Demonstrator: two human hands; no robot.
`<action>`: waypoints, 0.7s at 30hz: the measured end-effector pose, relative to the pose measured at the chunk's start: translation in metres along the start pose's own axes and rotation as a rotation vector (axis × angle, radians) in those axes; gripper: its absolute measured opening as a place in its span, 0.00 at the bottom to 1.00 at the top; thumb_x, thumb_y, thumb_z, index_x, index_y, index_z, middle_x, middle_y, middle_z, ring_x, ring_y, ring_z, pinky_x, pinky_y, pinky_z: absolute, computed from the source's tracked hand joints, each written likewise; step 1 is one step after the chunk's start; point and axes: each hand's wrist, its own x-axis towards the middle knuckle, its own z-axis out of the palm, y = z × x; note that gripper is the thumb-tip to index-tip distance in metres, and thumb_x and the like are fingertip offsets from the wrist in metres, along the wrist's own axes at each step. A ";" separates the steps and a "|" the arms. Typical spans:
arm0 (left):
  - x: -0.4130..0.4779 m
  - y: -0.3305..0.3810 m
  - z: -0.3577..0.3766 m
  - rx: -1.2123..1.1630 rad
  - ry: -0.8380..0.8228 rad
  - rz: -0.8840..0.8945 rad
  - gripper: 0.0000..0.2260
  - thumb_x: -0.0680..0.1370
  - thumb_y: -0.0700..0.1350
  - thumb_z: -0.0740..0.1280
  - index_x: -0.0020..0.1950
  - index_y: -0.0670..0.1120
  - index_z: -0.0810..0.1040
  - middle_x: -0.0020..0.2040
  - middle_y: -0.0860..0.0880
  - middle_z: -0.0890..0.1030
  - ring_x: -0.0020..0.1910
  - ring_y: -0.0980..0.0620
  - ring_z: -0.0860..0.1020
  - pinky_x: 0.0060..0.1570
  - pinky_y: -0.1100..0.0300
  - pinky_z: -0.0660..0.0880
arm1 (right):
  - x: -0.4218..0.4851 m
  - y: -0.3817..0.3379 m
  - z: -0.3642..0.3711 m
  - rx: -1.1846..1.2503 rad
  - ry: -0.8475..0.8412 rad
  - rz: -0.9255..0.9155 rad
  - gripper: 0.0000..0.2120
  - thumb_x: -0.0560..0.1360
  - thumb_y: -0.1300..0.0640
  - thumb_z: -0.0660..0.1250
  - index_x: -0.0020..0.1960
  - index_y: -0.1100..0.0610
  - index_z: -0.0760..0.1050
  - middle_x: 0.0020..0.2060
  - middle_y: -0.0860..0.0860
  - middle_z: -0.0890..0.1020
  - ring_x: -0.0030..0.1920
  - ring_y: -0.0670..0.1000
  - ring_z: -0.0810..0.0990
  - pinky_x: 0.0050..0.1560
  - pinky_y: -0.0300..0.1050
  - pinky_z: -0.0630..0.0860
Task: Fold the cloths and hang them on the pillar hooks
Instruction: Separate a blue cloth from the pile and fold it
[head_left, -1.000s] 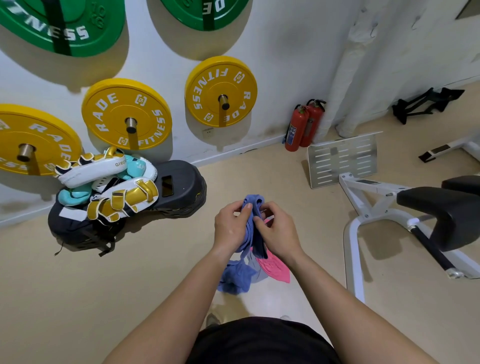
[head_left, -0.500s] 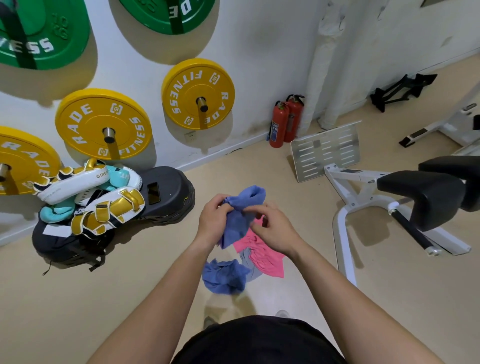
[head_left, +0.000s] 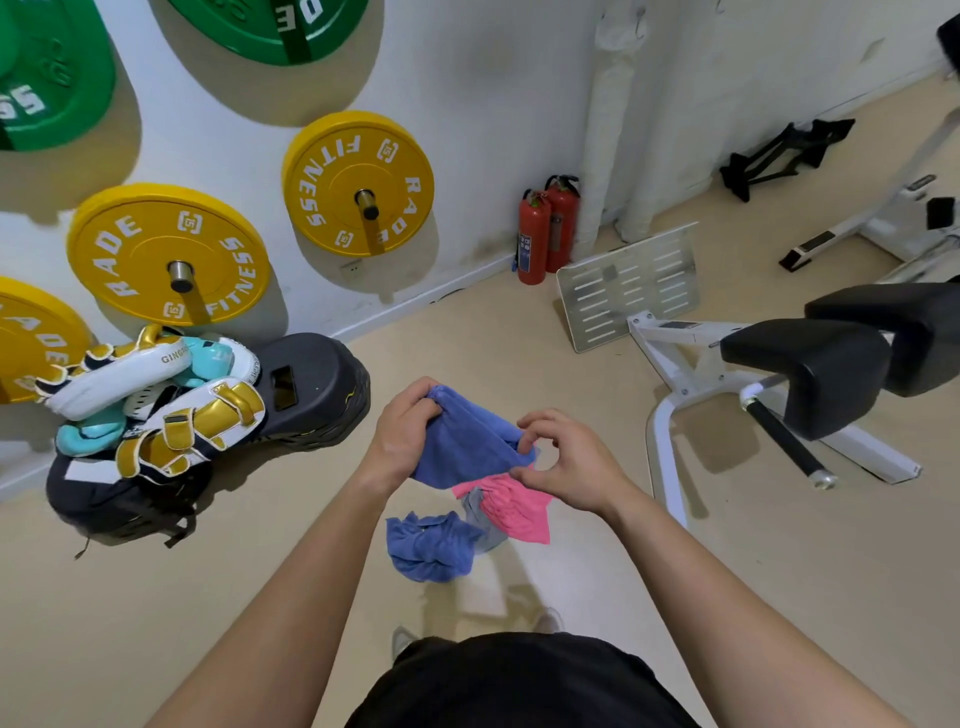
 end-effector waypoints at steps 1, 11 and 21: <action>0.000 0.001 0.007 -0.010 0.000 -0.012 0.07 0.75 0.39 0.57 0.42 0.40 0.74 0.36 0.52 0.76 0.35 0.58 0.73 0.36 0.69 0.70 | -0.002 0.004 -0.004 0.014 -0.011 0.003 0.11 0.64 0.48 0.76 0.41 0.48 0.76 0.54 0.42 0.79 0.58 0.43 0.77 0.57 0.49 0.75; 0.011 0.001 0.043 0.550 0.242 0.022 0.06 0.84 0.48 0.54 0.53 0.49 0.70 0.43 0.54 0.75 0.44 0.46 0.75 0.45 0.53 0.68 | 0.020 0.003 -0.038 0.277 0.106 0.166 0.15 0.65 0.63 0.69 0.48 0.50 0.71 0.33 0.47 0.75 0.33 0.47 0.71 0.34 0.42 0.70; 0.075 0.004 0.053 0.444 0.248 0.043 0.10 0.85 0.49 0.53 0.55 0.44 0.68 0.40 0.42 0.78 0.41 0.36 0.76 0.40 0.48 0.70 | 0.090 -0.012 -0.036 0.525 0.352 0.426 0.09 0.80 0.52 0.62 0.56 0.57 0.72 0.47 0.48 0.81 0.50 0.52 0.80 0.54 0.50 0.76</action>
